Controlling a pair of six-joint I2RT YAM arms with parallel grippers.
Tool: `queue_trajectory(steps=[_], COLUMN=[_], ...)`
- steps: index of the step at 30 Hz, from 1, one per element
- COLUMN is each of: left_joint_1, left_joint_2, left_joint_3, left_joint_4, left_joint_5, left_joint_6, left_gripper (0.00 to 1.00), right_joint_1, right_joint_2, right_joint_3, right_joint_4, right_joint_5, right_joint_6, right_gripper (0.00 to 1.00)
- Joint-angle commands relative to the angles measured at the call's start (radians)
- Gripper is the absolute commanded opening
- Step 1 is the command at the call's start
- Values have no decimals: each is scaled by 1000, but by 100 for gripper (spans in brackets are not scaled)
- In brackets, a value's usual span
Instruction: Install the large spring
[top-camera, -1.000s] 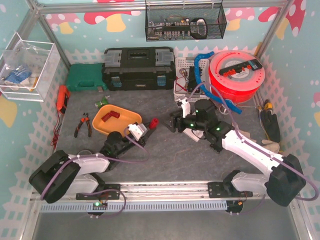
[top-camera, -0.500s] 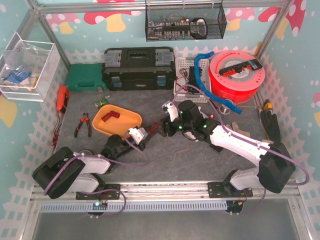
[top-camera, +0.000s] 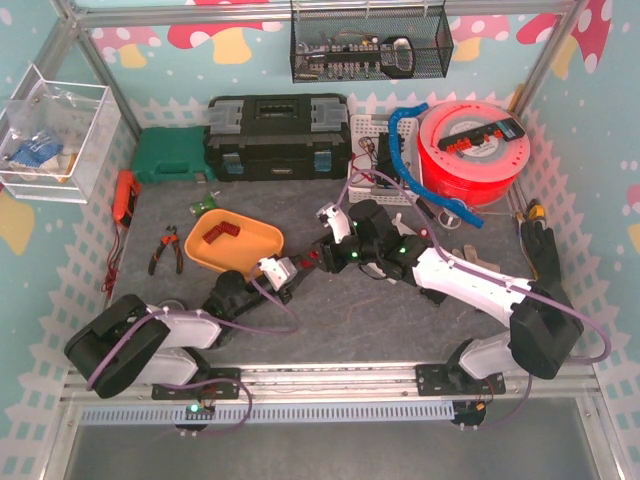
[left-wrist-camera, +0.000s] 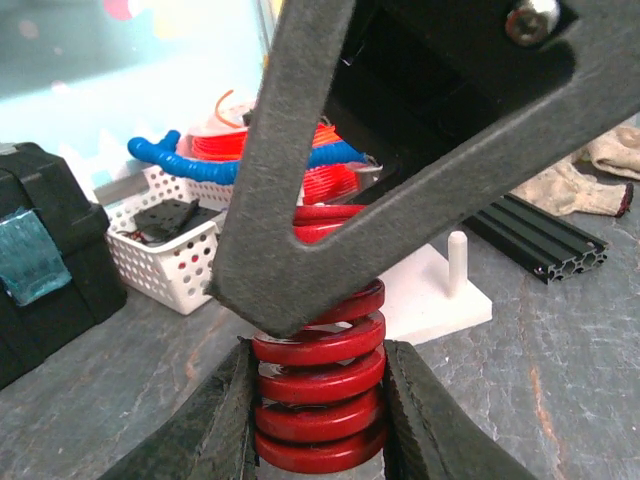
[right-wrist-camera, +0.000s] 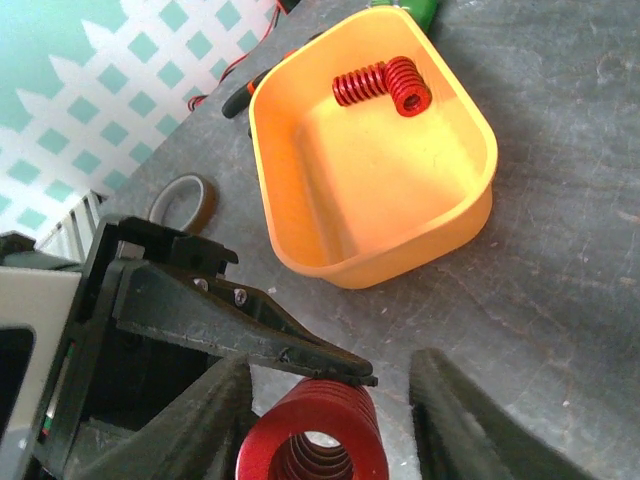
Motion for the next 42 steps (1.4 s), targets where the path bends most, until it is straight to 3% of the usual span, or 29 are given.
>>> queue_trajectory(steps=[1,6,8,10,11,12,18,22,31,42], left_joint_1=[-11,-12,-13,-13,-12,-12,-12,-13,-12,-12], left_joint_2=[-15,3,5,3,0,-1,-12,-23,-19,-14], left_joint_3=[15,28,32,34,35,38,51,61,90,96], left_joint_4=[29,11,1,-4,-12,-22,-60,-95,-150,-155], left_joint_5=[-17,-42,-59,-75,-81,-88,-102,-103,-101,-96], left_joint_6=[16,12,11,6,5,6,5,7,-2,-12], left_gripper=[2,18,31,54,87,98,99,99,99,99], right_joint_1=[8,8,7,7,7,7,-21,-90,-338,-456], right_joint_2=[5,-16,-29,-46,-56,-63,-121,-137,-71,50], right_joint_3=[9,-2,-4,-6,-9,-10,2,-6,-19,-2], right_joint_4=[-9,-10,-9,-9,-10,-15,-95,-100,-76,-1], right_joint_5=[-11,28,52,96,131,173,563,691,722,605], right_joint_6=[-4,-9,-9,-9,-9,-11,-33,-46,-47,-37], right_gripper=[40,6,0,0,0,0,0,0,0,0])
